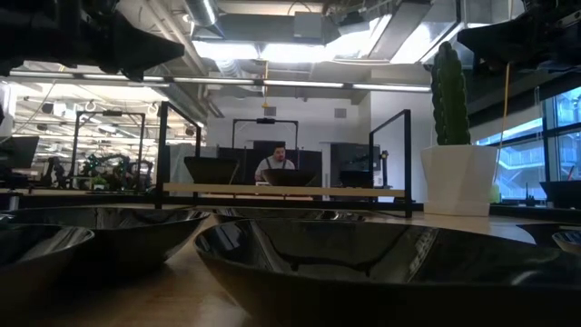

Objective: Pick & Place Mini shaped plates
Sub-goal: Stack the black leaf-shaped plate on top of the black leaf-shaped plate on the shelf

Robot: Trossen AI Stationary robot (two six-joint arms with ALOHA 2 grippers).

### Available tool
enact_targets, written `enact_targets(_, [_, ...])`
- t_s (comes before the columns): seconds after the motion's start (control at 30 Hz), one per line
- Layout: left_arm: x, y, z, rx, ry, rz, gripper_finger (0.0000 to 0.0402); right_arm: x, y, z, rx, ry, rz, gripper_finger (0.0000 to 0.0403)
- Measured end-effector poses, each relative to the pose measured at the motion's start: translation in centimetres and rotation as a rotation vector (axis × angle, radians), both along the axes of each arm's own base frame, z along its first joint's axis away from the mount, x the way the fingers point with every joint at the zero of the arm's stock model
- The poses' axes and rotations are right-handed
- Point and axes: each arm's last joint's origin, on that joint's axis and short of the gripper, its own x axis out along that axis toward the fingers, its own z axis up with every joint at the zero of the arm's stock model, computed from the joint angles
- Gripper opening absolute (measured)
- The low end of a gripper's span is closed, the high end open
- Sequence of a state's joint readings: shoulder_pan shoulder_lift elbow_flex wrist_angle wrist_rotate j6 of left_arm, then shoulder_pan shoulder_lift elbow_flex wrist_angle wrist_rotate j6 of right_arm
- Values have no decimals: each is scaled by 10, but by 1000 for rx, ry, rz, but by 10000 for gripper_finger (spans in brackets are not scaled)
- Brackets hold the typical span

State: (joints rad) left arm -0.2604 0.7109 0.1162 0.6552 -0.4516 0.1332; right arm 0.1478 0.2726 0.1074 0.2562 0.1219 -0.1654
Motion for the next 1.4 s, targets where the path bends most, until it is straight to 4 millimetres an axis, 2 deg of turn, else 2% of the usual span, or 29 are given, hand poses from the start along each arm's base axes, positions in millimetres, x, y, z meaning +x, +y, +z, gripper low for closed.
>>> enact_targets(0.63, [0, 0, 0, 9, 3, -7, 4, 0, 0, 0, 0, 0, 0, 6])
enact_targets(0.9, [0, -3, 1, -14, -19, -89, 4, 0, 0, 0, 0, 0, 0, 6])
enact_targets(1.4, [0, -2, 2, -6, -20, -80, 7, 0, 0, -1, 38, 10, 4, 6])
